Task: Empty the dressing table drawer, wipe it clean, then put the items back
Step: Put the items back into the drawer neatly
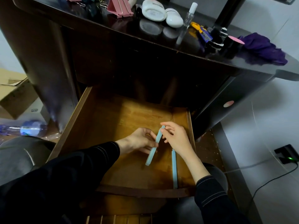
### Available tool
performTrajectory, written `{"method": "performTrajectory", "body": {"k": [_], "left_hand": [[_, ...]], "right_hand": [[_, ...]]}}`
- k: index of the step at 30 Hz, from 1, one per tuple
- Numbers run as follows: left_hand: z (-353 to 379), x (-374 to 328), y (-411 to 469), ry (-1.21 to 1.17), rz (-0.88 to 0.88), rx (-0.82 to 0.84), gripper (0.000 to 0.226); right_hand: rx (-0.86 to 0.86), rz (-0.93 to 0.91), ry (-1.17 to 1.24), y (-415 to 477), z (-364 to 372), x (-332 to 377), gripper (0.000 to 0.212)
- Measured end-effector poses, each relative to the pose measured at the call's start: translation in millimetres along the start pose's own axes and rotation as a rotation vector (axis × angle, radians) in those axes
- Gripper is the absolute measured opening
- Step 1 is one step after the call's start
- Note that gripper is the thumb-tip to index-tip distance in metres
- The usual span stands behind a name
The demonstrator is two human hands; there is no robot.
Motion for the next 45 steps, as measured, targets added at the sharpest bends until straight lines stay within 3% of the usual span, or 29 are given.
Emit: {"method": "performTrajectory", "body": {"k": [5,12,20,45], "left_hand": [[4,2,1,0.155,0.009,0.017,0.029],[-9,4,8,0.436,0.043,-0.089,0.011],[-7,6,8,0.479,0.048,-0.051,0.011],[-7,-2,3,0.464,0.057,-0.060,0.013]], "right_hand": [[-0.010,0.005,-0.072,1,0,-2,0.022],[0.057,0.092,-0.584,0,11,-14,0.024],[0.133,0.104,-0.967,-6,16,-6,0.010],[0.184,0.145,-1.208,-19,23,3,0.022]]}}
Point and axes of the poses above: each hand's wrist, its own y-axis towards the middle knuckle, its own z-axis out of the palm, x = y × z, the point moved 3 cm from there along y, towards the middle knuckle, and after that the axes turned 11 degrees about z, right-handed, at the moved point
